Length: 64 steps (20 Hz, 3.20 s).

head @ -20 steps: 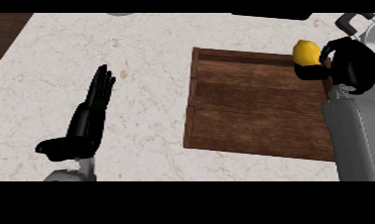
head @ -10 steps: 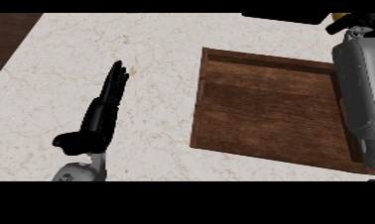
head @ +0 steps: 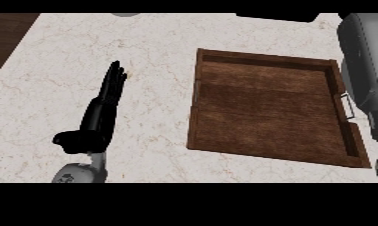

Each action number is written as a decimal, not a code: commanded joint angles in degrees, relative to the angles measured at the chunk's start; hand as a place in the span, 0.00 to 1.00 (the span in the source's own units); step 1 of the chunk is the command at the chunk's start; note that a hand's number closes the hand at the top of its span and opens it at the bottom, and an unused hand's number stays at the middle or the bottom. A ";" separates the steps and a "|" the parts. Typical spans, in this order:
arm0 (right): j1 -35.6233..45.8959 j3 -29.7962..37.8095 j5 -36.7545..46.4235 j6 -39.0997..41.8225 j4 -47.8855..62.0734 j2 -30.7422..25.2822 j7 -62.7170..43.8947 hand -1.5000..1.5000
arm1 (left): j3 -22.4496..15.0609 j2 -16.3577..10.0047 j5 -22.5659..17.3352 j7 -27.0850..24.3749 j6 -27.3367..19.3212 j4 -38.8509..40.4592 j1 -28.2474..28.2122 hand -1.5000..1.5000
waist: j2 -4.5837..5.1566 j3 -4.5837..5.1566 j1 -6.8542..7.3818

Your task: Pick the lemon from the tray and place it in the pot

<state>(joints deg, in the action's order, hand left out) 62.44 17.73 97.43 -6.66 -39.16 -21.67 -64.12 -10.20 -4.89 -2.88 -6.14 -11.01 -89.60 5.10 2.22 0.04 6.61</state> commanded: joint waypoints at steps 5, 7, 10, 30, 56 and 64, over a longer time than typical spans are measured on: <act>3.42 4.99 2.59 -6.05 9.29 -3.83 -7.45 1.00 | 2.17 -0.65 -0.83 -1.20 0.03 0.83 -1.69 0.50 | -0.73 -0.09 -2.66; 1.11 6.32 2.61 -9.02 10.62 -5.06 -6.56 1.00 | 1.21 0.08 0.18 -0.31 -1.03 -0.64 -1.18 0.50 | -0.84 -0.15 -3.19; 0.07 7.75 2.44 -10.04 11.88 -6.72 -5.13 1.00 | 2.45 -0.78 -0.90 -3.44 0.53 1.16 -4.32 0.50 | -1.17 -0.09 -4.01; -11.33 25.49 -15.14 -17.21 22.82 -9.78 1.31 0.00 | 4.97 -2.52 -1.63 -0.02 1.31 -2.38 -4.94 0.50 | -1.66 -0.17 -4.80; -32.78 32.62 -54.58 -49.33 -16.52 2.75 48.74 0.00 | 4.31 0.35 0.88 0.58 -0.84 -1.20 -4.80 0.50 | -2.43 -0.04 -7.19; -45.34 27.46 -56.18 -48.61 -35.80 10.47 42.99 0.00 | 5.46 0.28 -0.39 -2.38 1.74 -2.03 -7.14 0.50 | -2.34 0.00 -6.80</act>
<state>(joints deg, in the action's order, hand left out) 22.43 47.83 40.65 -53.72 -67.77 -15.56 -18.70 -5.02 -4.94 -2.81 -7.66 -10.15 -91.15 -1.40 -0.34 0.25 -0.39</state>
